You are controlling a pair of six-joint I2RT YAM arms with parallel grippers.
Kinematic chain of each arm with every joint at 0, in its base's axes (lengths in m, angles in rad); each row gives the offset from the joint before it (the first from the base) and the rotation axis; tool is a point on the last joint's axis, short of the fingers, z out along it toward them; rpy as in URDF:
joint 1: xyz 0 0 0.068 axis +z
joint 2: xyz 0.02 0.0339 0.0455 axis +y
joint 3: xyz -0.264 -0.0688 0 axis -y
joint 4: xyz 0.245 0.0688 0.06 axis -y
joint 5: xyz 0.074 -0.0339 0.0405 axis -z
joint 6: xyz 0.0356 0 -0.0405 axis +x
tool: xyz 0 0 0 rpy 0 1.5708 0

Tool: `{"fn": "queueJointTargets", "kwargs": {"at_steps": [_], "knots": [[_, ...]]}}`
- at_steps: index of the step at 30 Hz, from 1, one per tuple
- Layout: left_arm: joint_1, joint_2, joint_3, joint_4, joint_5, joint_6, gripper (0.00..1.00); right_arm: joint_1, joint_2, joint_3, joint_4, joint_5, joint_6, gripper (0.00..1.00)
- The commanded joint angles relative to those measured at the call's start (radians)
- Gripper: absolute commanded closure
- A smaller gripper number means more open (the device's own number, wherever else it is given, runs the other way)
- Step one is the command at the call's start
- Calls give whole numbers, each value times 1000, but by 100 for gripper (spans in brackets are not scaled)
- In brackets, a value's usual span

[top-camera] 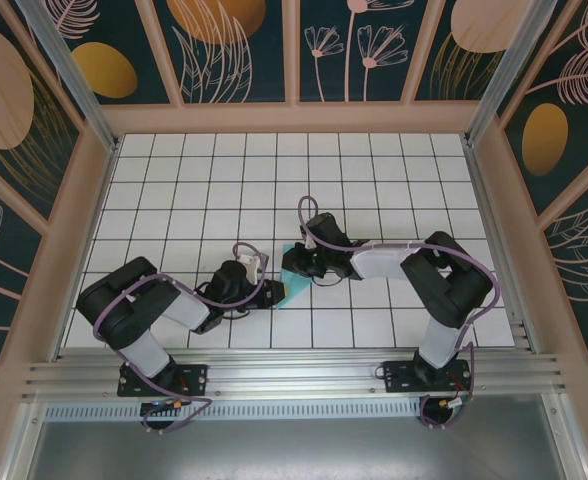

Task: Fold a paper plane with a square sheet of paper (pick it up from the middle)
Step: Fourth fold the wing at the center of the table.

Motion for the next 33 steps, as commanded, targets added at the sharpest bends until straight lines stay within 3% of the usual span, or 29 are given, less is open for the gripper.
{"fn": "queueJointTargets", "kwargs": {"at_steps": [1,12,18,28,33], "knots": [[4,-29,-6,-118,-21,17,77,2,22,1,10,21,-10,83],[4,-45,-17,-131,4,21,91,2,41,2,37,3,-6,83],[5,-29,-8,-184,-41,4,100,2,48,-8,60,-16,-3,82],[4,-45,-17,-227,-102,-19,100,1,78,-8,82,-37,-4,82],[5,-64,-11,-252,-109,-38,100,-10,-69,-21,43,3,-27,78]]}}
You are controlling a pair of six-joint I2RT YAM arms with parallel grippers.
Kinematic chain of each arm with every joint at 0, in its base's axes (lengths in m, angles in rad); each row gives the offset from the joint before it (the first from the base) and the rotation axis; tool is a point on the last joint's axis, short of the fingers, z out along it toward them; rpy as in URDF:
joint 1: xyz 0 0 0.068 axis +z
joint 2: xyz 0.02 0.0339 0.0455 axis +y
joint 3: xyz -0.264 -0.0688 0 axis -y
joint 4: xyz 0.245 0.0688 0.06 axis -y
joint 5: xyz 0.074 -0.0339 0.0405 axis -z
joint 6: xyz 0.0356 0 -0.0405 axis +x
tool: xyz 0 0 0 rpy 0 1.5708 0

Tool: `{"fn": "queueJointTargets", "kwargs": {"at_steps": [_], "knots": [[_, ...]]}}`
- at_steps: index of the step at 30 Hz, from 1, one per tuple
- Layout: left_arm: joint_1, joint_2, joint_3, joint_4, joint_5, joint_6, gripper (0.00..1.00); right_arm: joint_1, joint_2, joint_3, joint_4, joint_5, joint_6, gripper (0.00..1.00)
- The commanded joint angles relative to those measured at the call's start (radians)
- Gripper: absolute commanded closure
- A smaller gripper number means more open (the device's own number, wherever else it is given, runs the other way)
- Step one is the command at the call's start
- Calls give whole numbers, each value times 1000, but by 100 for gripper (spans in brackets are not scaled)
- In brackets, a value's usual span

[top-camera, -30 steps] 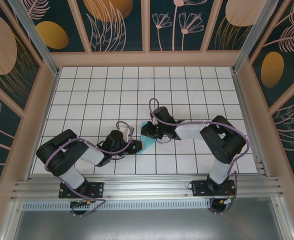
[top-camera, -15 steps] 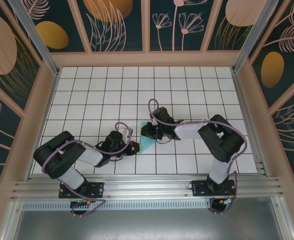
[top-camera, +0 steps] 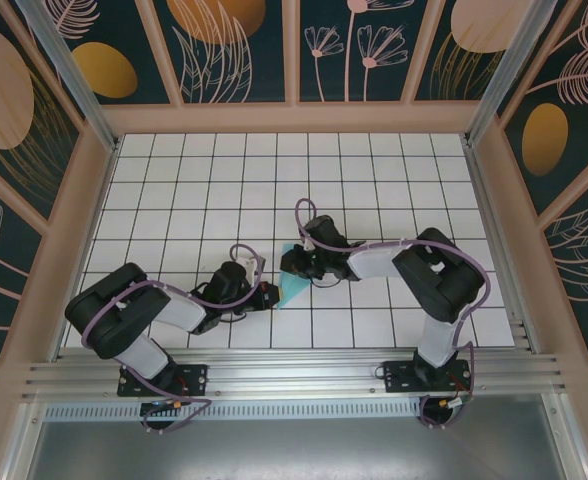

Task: Fold a paper plane with a square sheet of paper (pick it up from the middle)
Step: Fourth fold the wing at the center of the table.

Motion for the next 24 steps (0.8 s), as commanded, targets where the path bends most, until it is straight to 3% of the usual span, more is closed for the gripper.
{"fn": "queueJointTargets", "kwargs": {"at_steps": [1,6,24], "knots": [[6,1,-8,-114,-79,-22,100,-14,-132,-12,-35,34,-37,78],[6,0,-13,-94,-77,-53,100,-47,-180,-64,-22,23,-34,77],[6,4,-25,-32,-64,-88,100,-26,-15,-4,16,-59,-12,80]]}}
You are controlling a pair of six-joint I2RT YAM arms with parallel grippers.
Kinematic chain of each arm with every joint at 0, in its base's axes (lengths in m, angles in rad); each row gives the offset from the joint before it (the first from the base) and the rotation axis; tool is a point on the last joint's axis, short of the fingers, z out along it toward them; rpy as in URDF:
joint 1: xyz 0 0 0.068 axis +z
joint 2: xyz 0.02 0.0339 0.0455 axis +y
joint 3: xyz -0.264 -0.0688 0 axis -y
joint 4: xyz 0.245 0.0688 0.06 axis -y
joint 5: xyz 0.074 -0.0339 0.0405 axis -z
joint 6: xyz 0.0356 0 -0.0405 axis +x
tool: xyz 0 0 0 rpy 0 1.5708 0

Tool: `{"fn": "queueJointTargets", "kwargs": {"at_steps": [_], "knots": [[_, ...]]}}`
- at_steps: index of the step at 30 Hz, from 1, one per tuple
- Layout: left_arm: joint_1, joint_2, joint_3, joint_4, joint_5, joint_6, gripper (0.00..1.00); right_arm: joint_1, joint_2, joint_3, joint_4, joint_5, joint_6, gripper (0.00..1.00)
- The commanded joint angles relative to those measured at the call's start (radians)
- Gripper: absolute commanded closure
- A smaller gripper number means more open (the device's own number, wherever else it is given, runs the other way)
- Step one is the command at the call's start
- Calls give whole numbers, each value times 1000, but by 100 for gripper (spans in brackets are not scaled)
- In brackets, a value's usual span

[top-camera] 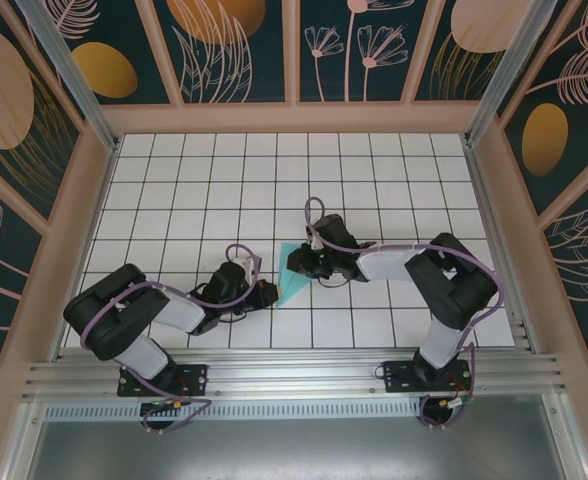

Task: Fold a paper plane with a square sheet of paper (pick it up from the middle)
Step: Fourth fold the wing at the center of the table.

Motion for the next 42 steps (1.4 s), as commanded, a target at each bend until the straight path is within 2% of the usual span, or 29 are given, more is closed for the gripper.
{"fn": "queueJointTargets", "kwargs": {"at_steps": [1,19,23,25,35,42], "knots": [[5,13,-14,-42,-36,-6,100,7,38,42,29,-34,0,80],[6,-17,-10,-112,-58,17,99,9,128,61,-6,-4,-8,80],[5,-30,-5,-133,-47,27,93,9,129,68,-72,31,-13,80],[5,-47,-9,-138,-53,31,93,9,131,66,-84,30,-16,80],[6,-173,22,-251,-36,71,78,16,157,78,-153,54,-34,80],[5,-288,43,-291,-55,74,82,26,170,89,-153,51,-41,80]]}}
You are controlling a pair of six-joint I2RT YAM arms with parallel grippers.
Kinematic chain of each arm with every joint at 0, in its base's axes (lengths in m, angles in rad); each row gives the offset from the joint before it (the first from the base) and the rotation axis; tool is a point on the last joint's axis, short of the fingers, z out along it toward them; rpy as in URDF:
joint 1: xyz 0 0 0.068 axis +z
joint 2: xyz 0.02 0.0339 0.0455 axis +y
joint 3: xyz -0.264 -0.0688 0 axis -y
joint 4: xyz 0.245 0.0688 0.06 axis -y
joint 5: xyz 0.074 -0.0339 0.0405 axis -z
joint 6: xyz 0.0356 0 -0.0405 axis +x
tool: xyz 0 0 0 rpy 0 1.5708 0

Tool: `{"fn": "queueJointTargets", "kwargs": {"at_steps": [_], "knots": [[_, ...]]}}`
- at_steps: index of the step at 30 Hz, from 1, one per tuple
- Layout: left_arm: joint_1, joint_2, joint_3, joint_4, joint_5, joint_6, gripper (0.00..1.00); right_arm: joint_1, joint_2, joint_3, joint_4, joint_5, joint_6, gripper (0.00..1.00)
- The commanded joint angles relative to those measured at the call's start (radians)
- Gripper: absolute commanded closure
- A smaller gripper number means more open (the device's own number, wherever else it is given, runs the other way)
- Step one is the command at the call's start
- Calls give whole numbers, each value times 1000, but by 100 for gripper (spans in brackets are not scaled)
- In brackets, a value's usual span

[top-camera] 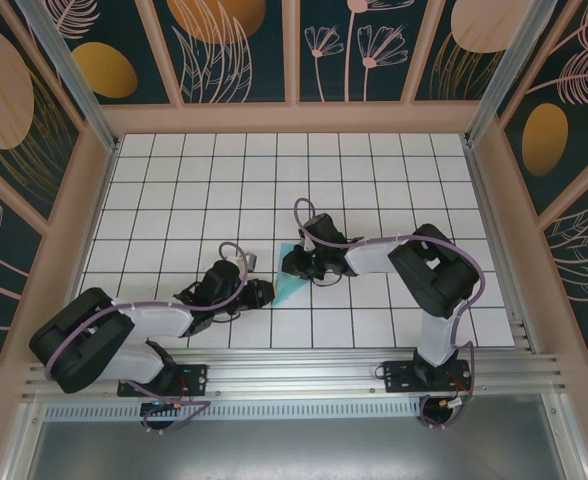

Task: Fold a paper plane with a square sheet of paper (pick it up from the middle)
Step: Fourth fold the wing at the center of the table.

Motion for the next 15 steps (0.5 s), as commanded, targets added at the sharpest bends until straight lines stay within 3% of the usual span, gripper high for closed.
{"fn": "queueJointTargets", "kwargs": {"at_steps": [1,7,15], "knots": [[5,-48,45,-53,-21,33,83,10,62,-1,-81,50,-30,80],[5,13,112,-36,68,44,88,14,67,-4,-86,55,-33,80],[6,137,123,24,80,17,89,14,69,-11,-79,54,-26,80]]}}
